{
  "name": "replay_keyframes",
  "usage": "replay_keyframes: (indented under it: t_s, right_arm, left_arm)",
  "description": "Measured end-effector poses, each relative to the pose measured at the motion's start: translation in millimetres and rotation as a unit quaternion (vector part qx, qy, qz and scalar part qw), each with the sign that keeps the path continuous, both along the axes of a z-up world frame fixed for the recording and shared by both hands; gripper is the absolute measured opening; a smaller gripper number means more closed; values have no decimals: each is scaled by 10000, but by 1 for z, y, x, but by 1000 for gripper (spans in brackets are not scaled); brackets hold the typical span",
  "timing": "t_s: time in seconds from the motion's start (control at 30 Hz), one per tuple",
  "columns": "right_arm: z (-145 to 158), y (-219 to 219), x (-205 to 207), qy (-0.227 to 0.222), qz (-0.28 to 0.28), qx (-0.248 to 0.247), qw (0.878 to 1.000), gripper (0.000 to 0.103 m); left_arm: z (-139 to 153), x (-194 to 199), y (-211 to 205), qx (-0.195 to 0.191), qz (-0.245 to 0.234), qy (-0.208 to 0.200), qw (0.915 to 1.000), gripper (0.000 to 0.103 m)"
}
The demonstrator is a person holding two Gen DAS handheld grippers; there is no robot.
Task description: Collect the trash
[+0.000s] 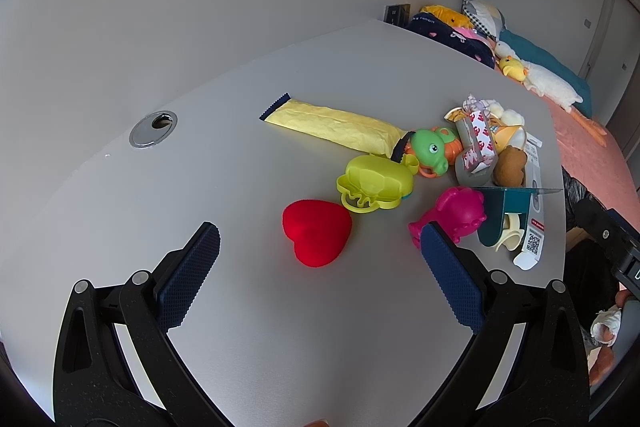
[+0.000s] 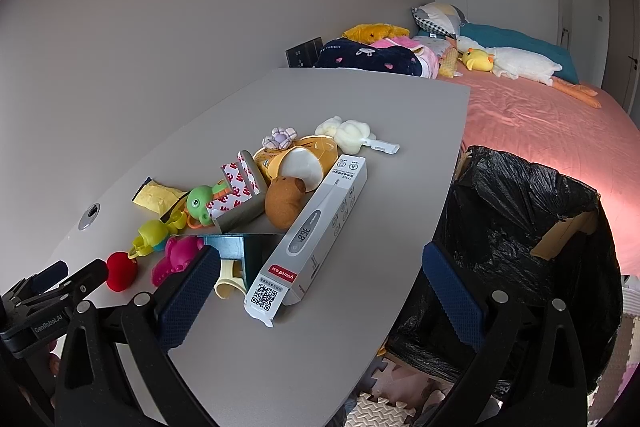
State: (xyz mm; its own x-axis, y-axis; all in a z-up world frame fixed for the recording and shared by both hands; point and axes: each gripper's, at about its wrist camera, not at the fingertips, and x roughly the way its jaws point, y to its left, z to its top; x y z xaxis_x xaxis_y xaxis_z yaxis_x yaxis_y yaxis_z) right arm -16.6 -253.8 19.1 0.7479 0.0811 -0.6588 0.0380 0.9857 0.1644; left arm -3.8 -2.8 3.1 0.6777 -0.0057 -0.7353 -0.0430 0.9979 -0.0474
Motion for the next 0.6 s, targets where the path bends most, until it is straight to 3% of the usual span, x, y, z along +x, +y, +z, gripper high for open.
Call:
replay_keyframes:
  t_s: [0.6]
  right_arm:
    - [-1, 0, 1, 35, 24, -22, 10000, 101]
  left_arm:
    - [-4, 3, 4, -201, -4, 82, 9998, 97]
